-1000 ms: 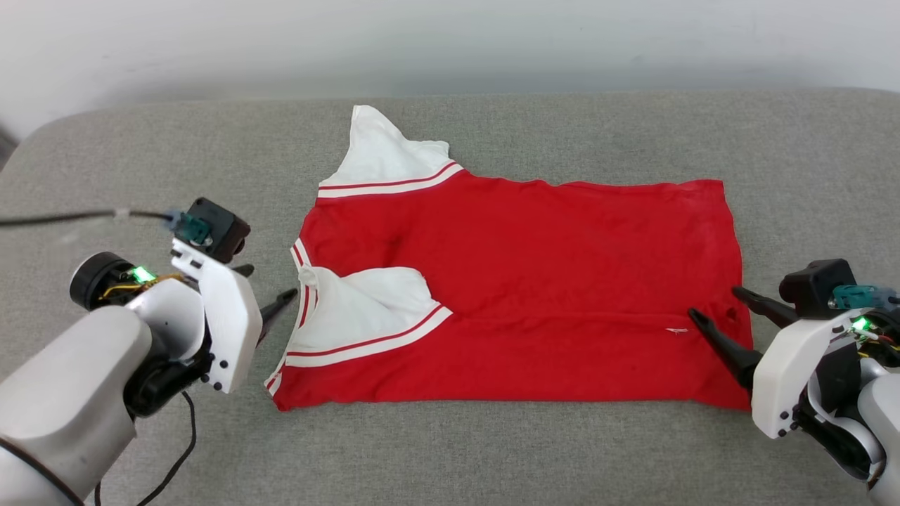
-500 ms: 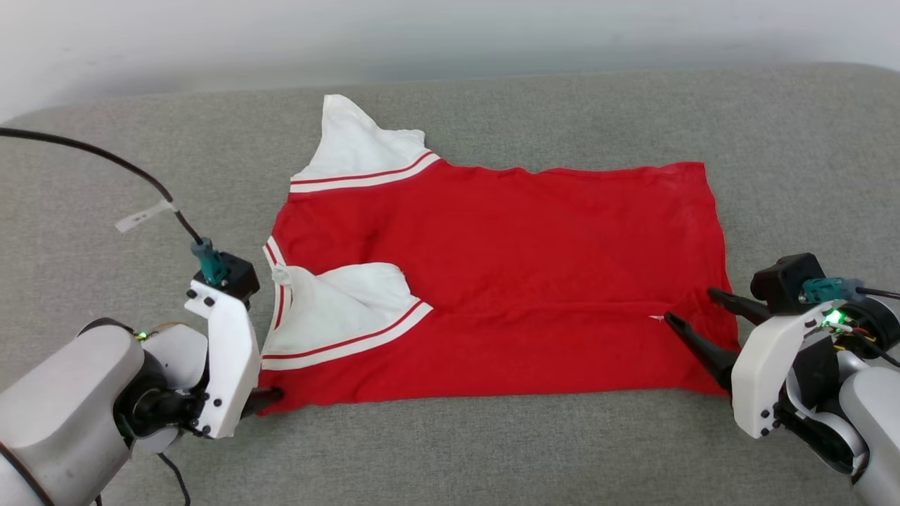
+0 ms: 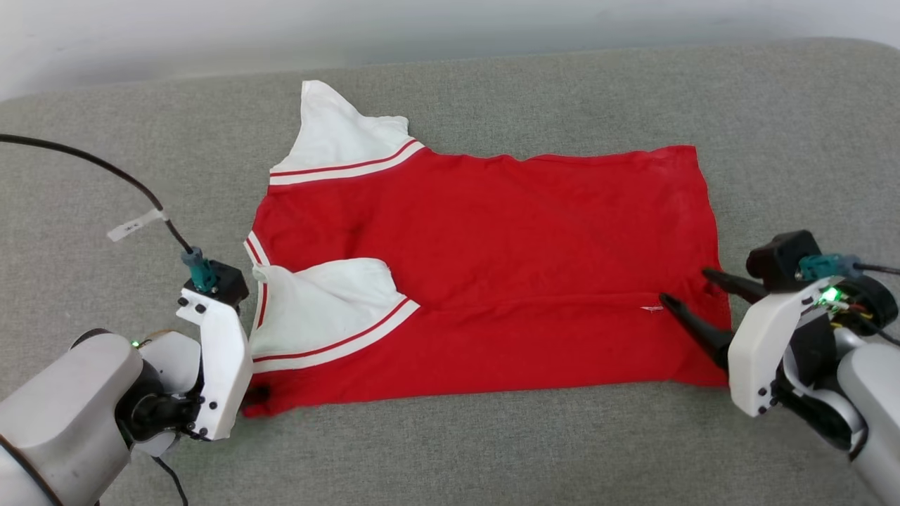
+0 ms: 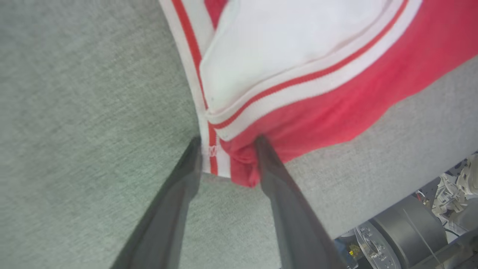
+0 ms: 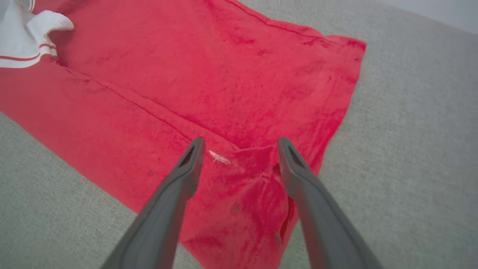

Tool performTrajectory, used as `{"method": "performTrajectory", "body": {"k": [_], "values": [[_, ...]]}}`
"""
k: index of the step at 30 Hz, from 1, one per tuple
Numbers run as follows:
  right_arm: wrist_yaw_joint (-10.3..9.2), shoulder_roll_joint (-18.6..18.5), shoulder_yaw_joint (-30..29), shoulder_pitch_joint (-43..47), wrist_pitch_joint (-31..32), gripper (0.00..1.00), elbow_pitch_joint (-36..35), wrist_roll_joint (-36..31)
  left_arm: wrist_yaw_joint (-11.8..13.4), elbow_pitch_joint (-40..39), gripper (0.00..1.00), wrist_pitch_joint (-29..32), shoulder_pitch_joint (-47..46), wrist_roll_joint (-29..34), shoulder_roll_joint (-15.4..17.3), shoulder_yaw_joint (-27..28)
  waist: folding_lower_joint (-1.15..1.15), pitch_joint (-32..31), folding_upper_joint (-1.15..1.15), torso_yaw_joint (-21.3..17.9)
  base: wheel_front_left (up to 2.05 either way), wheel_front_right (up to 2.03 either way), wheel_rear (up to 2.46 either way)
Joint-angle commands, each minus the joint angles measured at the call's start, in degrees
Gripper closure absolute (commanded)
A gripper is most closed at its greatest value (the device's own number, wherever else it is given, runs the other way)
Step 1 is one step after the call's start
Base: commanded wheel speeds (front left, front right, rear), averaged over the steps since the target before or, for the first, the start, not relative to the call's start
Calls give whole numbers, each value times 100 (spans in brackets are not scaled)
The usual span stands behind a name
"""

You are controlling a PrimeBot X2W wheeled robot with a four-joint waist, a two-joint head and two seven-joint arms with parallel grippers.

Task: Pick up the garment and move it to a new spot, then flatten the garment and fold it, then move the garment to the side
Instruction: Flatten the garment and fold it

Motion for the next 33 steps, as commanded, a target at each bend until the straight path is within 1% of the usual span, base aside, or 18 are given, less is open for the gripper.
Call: {"method": "performTrajectory", "body": {"k": [1,2,5,8,9,11,13,16,19,20,21,23,28,30,33], "values": [[-4,-105,-13,-179,27,0,-46,36,-48,55,100,-64,133,1,-159,-136,0,-45,0,9,0,0,0],[-4,-277,-55,-351,212,0,-113,143,-74,-4,100,-203,64,-18,-82,-57,0,-143,0,19,0,0,0],[-4,-551,6,-558,568,0,-203,220,-104,-137,100,-326,28,14,16,-25,0,-246,0,39,0,0,0],[-3,-832,225,-770,1219,0,-361,482,-109,-288,100,-418,24,54,140,-18,0,-320,0,55,0,0,0],[-4,-1093,452,-939,1978,0,-452,828,-114,-501,100,-506,48,52,223,12,0,-346,0,67,0,0,0],[-4,-1229,648,-1019,2484,0,-463,1044,-112,-633,100,-559,47,100,271,21,0,-340,0,99,0,0,0],[-3,-1280,750,-1058,2917,0,-420,1310,-90,-742,100,-588,20,167,304,5,0,-316,0,132,0,0,0],[-4,-1315,827,-1103,3215,0,-353,1459,-74,-844,100,-588,-29,230,314,-17,0,-272,0,170,0,0,0],[-3,-1167,890,-1060,3475,0,-168,1617,-44,-966,100,-579,-82,276,299,-25,0,-197,0,218,0,0,0],[-3,-1052,906,-1011,3507,0,-2,1635,-24,-1022,100,-569,-116,292,279,-23,0,-138,0,251,0,0,0],[-3,-1052,906,-1011,3507,0,-2,1635,-24,-1022,100,-569,-116,292,279,-23,0,-138,0,251,0,0,0],[-3,-792,941,-893,3416,0,295,1611,-11,-1072,100,-577,-171,323,266,-10,0,-39,0,289,0,0,0],[-3,-406,1251,-571,3285,0,698,1513,13,-1054,100,-646,-178,338,238,4,0,108,0,344,0,0,0],[-2,-277,1342,-463,3190,0,789,1548,15,-1035,100,-680,-154,331,232,10,0,144,0,347,0,0,0],[-3,-208,1412,-428,3103,0,846,1553,13,-1014,100,-710,-118,324,237,15,0,155,0,340,0,0,0]]}}
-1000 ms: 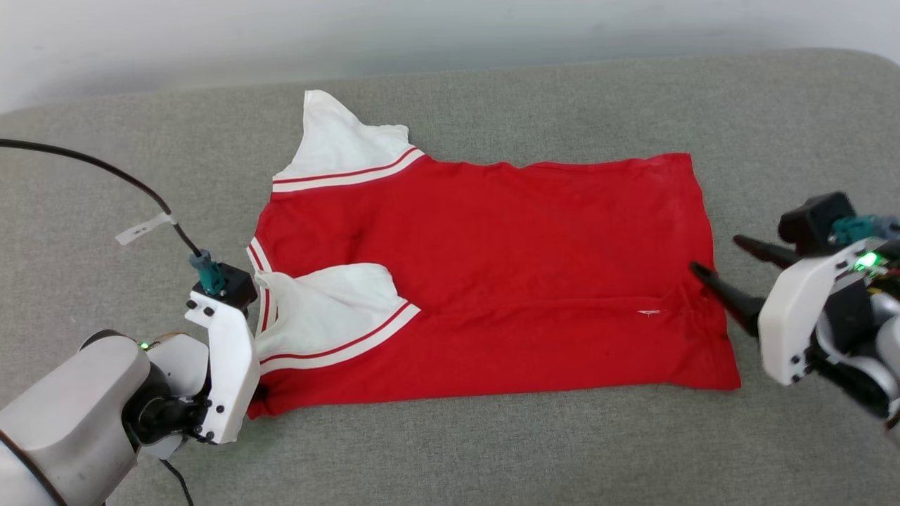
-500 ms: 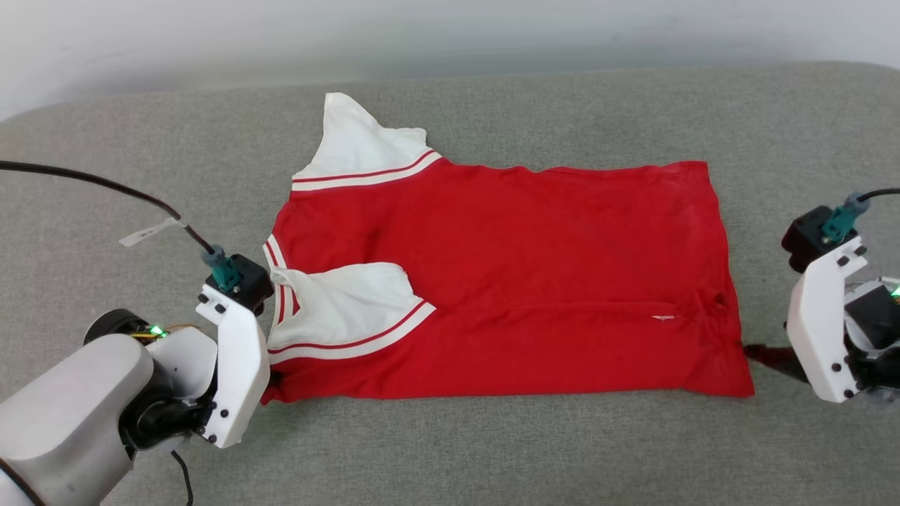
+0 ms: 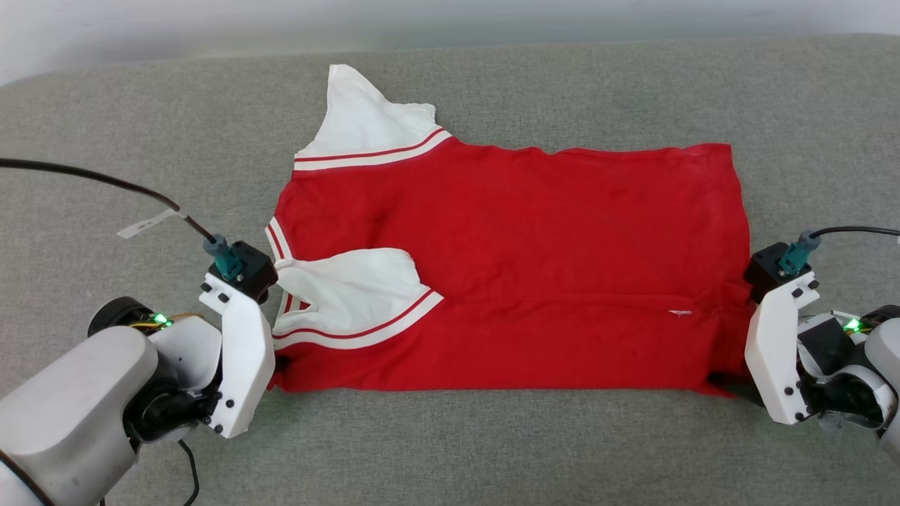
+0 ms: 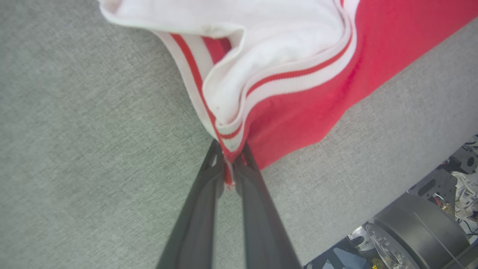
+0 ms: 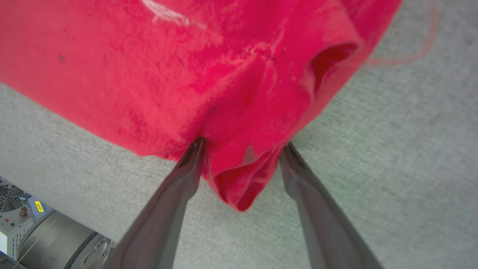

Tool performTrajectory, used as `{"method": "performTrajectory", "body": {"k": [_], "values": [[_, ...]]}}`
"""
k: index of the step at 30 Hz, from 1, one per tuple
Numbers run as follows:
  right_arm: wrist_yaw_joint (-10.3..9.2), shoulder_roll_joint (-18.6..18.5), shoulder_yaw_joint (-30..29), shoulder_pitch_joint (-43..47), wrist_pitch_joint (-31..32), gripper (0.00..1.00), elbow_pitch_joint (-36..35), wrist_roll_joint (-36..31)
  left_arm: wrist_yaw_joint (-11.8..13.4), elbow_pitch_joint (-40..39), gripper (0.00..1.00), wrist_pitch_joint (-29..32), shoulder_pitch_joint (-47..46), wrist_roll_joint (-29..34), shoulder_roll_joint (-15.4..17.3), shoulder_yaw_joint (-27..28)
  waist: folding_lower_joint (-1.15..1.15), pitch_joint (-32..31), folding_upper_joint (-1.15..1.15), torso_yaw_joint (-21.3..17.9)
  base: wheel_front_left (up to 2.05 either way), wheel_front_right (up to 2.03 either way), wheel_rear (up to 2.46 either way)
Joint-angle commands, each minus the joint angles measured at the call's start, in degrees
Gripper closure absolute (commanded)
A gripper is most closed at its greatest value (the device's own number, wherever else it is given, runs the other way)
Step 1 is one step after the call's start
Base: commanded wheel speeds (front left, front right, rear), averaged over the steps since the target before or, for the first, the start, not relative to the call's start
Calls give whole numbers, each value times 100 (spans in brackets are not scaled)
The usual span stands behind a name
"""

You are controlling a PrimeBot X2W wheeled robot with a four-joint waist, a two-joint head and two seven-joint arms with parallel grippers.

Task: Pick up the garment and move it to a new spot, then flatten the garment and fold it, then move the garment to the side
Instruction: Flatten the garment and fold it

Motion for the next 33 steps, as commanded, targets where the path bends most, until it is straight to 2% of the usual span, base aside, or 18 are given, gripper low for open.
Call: {"method": "performTrajectory", "body": {"k": [1,2,3,7,13,19,25,29,33], "values": [[-1,299,286,370,-41,0,137,22,17,22,100,-43,48,-9,-12,14,0,-6,0,-11,0,0,0],[-1,297,275,340,-118,54,134,49,15,39,100,-57,74,-18,-10,10,0,-24,0,-21,0,0,0],[-1,287,229,284,-233,98,123,72,13,54,100,-77,104,-29,-6,11,0,-54,0,-34,0,0,0],[-1,112,156,86,-586,100,-1,108,-1,101,100,-184,230,-101,37,23,0,-257,0,-74,0,0,0],[-2,-298,196,-10,-883,100,-460,222,26,-122,100,-344,567,-290,287,73,0,-569,0,-178,0,0,0],[-3,-810,266,297,-1000,100,-946,368,137,-570,100,-441,1047,-450,631,23,0,-834,0,-205,0,0,0],[-3,-1211,221,859,-1022,100,-1337,543,293,-884,100,-499,1496,-539,801,-95,0,-986,0,-197,0,0,0],[-4,-1251,114,1179,-1063,100,-1314,585,387,-881,100,-549,1723,-583,812,-178,0,-965,0,-228,0,0,0],[-4,-1026,77,1412,-1033,100,-1094,564,416,-716,100,-611,1806,-515,737,-233,0,-879,0,-249,0,0,0]]}}
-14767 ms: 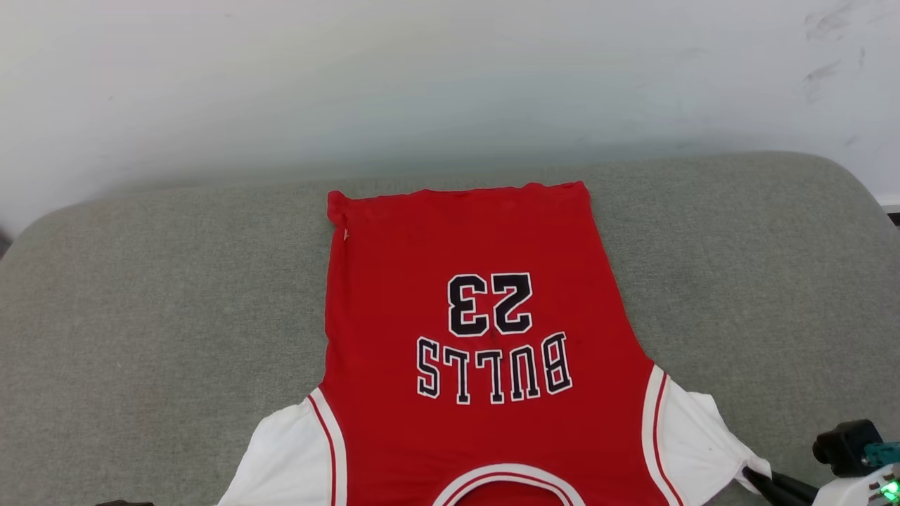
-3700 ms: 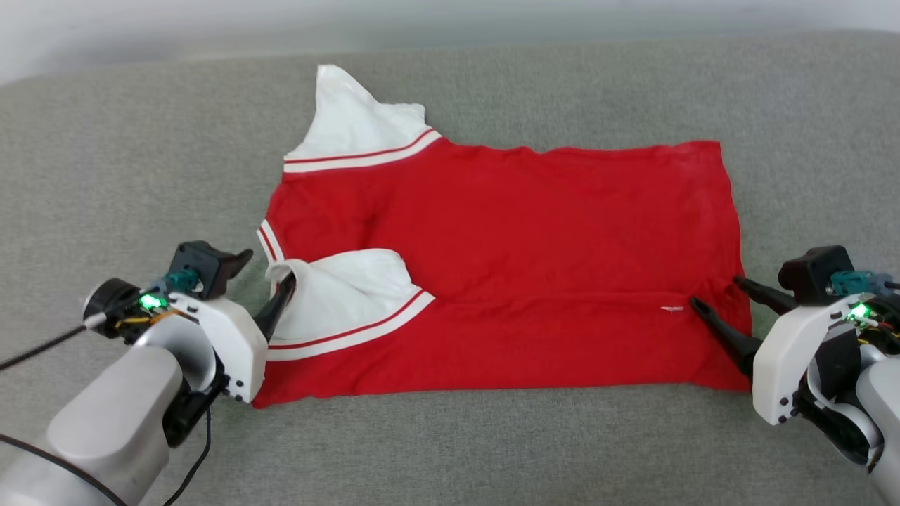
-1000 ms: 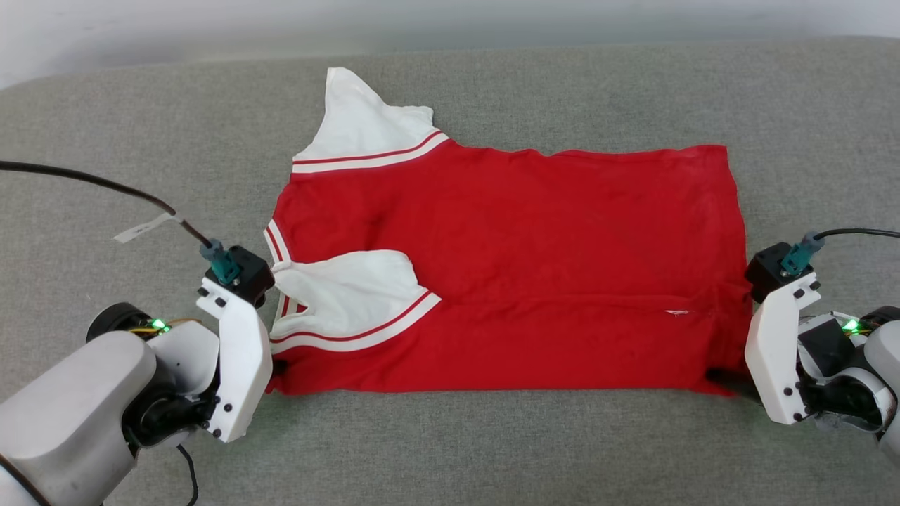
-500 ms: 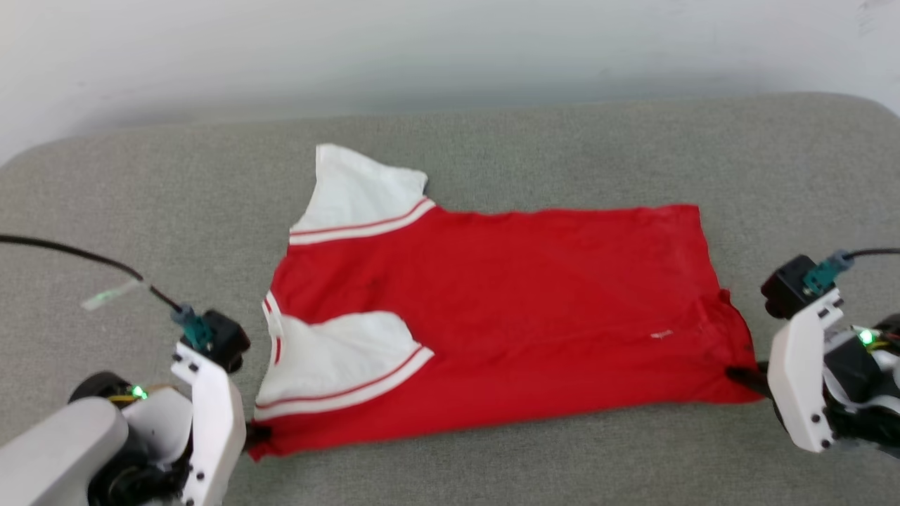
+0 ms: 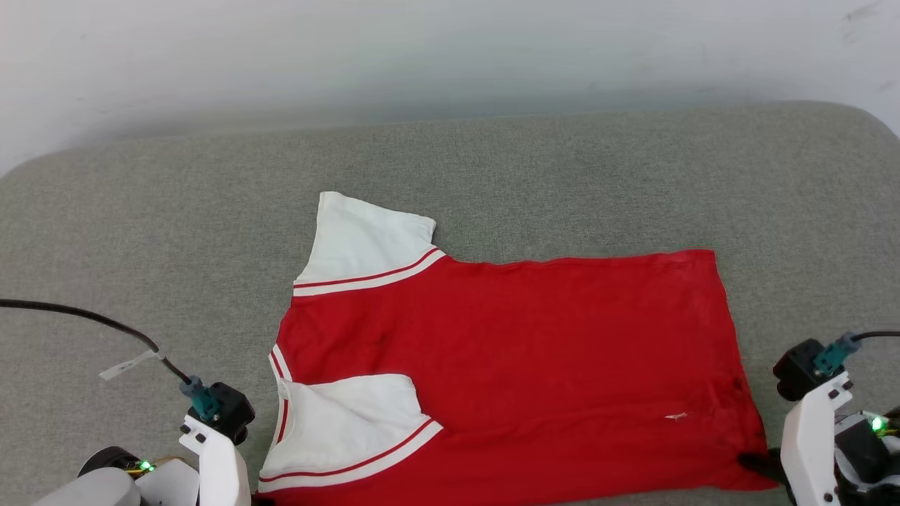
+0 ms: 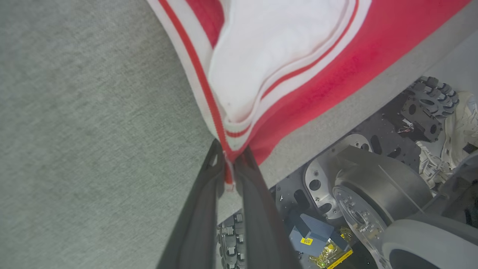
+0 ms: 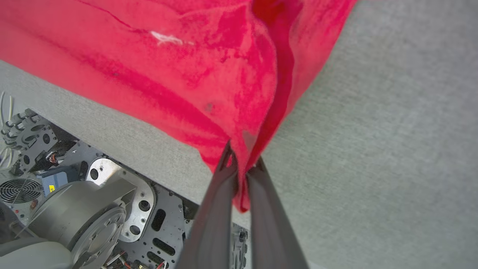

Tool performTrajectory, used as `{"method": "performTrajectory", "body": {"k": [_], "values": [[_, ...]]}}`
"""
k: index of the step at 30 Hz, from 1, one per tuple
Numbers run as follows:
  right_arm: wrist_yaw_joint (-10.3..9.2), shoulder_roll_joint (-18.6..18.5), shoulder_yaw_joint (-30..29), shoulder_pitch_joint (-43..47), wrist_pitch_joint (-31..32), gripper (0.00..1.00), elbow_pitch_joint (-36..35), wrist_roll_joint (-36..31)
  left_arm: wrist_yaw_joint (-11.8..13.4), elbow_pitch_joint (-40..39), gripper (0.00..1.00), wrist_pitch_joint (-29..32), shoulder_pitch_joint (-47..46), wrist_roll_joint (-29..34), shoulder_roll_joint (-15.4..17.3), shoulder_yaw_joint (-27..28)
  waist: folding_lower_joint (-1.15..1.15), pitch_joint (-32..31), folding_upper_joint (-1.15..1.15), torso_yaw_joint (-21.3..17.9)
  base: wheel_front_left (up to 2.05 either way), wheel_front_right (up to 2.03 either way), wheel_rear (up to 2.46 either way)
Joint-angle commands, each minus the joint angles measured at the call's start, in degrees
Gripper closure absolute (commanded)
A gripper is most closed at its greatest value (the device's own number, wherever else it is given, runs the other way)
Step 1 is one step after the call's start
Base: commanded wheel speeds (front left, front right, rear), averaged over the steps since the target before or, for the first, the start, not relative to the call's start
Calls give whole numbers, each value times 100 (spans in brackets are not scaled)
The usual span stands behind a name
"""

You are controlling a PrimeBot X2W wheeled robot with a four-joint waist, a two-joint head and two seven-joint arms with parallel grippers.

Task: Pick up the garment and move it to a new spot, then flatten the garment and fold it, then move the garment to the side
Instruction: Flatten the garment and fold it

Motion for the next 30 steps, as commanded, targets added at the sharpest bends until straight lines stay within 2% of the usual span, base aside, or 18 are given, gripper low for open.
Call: {"method": "performTrajectory", "body": {"k": [1,5,6,7,12,17,23,30], "values": [[-6,111,-34,136,9,100,117,14,22,107,100,-32,78,-1,-52,-9,0,45,0,3,0,0,0],[-6,309,-85,209,-83,100,341,-105,10,339,100,-65,79,44,-157,-49,0,96,0,5,0,0,0],[-6,339,-128,209,-155,53,390,-159,39,378,13,-124,54,44,-183,-7,0,96,0,8,0,0,0],[-6,371,-169,204,-233,0,421,-202,33,400,0,-160,9,56,-189,13,0,85,0,11,0,0,0],[-5,415,-420,128,-675,0,351,-392,-31,292,0,-276,-307,193,-41,187,0,-36,0,19,0,0,0],[-5,506,-921,-1,-1423,0,188,-720,-39,85,0,-330,-756,341,140,446,0,-111,0,-20,0,0,0],[-4,978,-1808,-54,-2558,0,90,-1454,-110,195,0,-468,-1414,579,69,707,0,30,0,-151,0,0,0],[-4,1718,-3075,110,-3527,0,-280,-2430,-205,585,0,-322,-2247,553,-163,999,0,477,0,-368,0,0,0]]}}
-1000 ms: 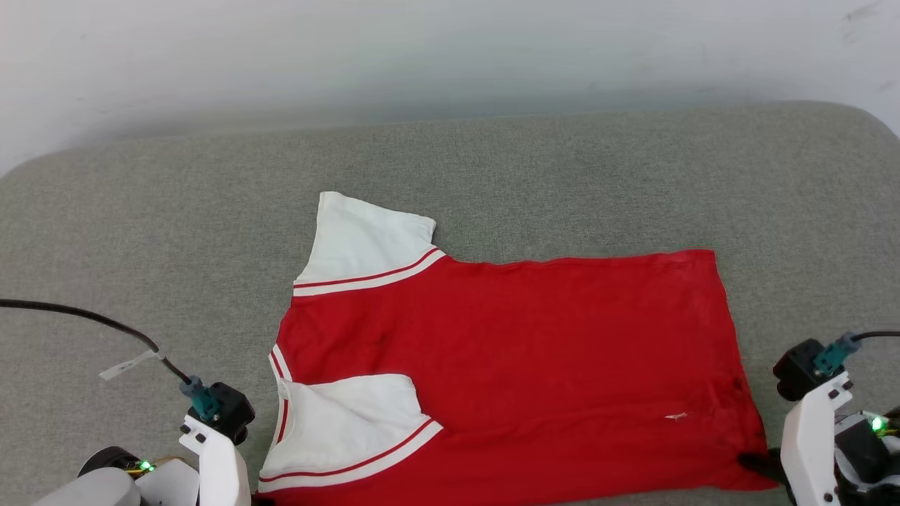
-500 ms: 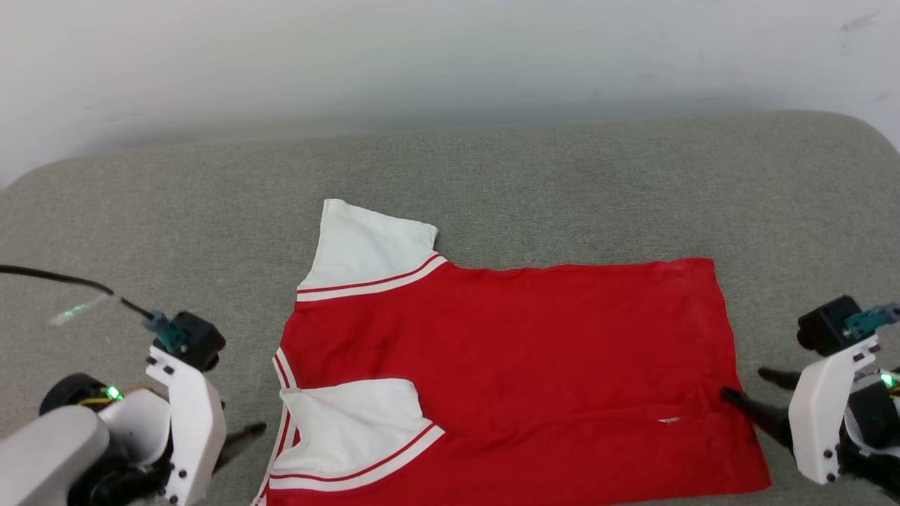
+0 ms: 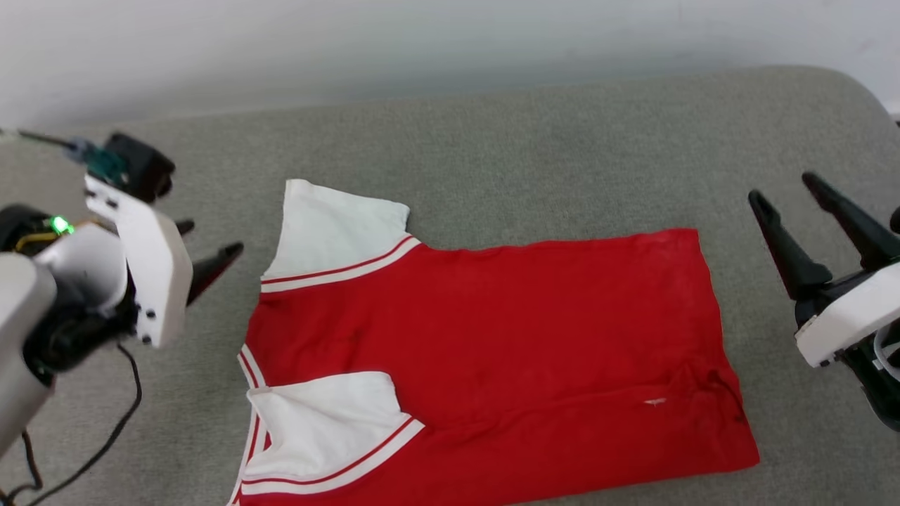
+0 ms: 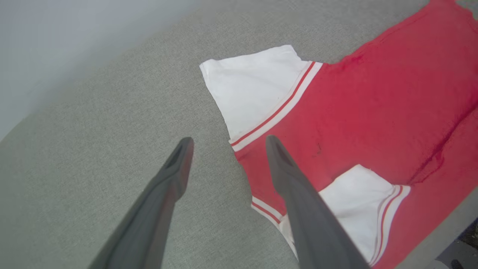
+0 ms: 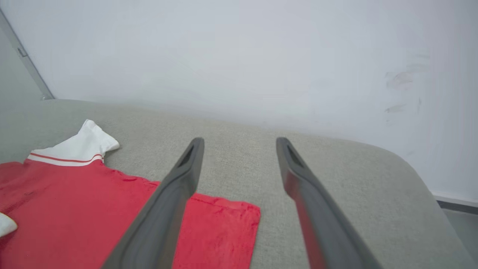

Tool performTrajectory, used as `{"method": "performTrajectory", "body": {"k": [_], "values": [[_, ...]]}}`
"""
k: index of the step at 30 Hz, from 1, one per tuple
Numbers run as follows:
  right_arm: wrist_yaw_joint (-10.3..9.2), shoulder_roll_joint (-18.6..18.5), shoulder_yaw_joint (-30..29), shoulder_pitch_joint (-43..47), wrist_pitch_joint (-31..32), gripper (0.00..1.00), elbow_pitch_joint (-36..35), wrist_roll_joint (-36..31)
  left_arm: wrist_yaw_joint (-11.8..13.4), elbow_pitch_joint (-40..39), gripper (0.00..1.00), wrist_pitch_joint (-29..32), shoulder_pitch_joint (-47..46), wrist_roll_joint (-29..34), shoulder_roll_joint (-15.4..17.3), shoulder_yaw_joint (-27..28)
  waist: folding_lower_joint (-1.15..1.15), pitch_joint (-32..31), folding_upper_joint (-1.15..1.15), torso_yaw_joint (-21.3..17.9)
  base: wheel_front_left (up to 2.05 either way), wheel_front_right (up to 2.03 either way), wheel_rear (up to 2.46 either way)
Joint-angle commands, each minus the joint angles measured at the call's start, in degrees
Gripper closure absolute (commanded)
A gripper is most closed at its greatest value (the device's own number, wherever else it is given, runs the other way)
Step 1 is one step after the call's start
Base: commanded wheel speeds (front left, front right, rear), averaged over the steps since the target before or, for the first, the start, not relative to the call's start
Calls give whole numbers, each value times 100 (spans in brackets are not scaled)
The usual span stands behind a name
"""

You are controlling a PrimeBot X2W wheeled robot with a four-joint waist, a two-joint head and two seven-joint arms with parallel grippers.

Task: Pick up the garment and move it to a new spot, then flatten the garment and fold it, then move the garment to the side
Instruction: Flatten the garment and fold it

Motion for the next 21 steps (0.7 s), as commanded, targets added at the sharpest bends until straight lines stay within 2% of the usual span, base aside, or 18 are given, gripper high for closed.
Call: {"method": "performTrajectory", "body": {"k": [1,6,12,21], "values": [[-2,244,-285,145,-181,0,-190,-253,-9,104,0,101,-258,-88,-90,108,0,267,0,-140,0,0,0],[-2,672,-773,435,-197,0,-863,-818,17,285,0,535,-880,-157,-152,242,0,750,0,-299,0,0,0],[-2,965,-1014,584,56,0,-1606,-1263,118,583,0,1458,-1678,-654,-216,493,0,1444,0,-469,0,0,0],[-3,1034,-919,230,283,0,-2141,-1519,288,937,0,2371,-2612,-520,-282,408,0,2203,0,-685,0,0,0]]}}
